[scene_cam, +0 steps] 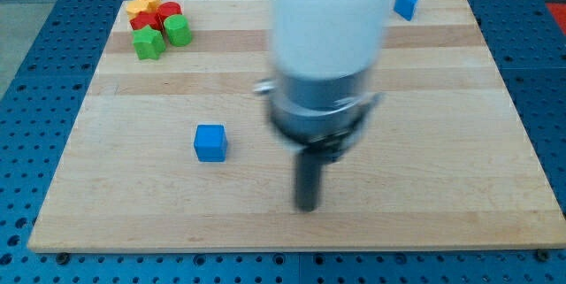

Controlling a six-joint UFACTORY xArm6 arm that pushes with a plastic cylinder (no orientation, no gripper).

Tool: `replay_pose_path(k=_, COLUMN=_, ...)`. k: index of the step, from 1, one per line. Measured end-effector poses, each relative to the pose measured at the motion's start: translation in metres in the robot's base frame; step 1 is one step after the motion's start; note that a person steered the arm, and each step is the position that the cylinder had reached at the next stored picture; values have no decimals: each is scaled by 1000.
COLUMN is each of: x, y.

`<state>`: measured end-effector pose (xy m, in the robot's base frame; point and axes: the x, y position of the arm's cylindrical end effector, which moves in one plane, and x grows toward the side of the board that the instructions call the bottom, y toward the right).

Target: Move the blue cube to the blue triangle

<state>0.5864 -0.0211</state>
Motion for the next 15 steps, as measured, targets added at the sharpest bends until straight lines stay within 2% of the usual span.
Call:
replay_pose_path(k=1, x=11, y=-109)
replay_pose_path(k=2, x=-11, y=-185)
replay_pose_path(k=3, x=-60, y=-212)
replay_pose_path(k=4, x=-71, y=-189)
replay_pose_path(k=8, x=-118, y=12)
replay_pose_path(k=10, x=-98, y=26)
replay_pose_path(k=11, x=-105, y=51)
replay_pose_path(k=13, x=-176, y=102)
replay_pose_path(k=15, x=-244, y=120)
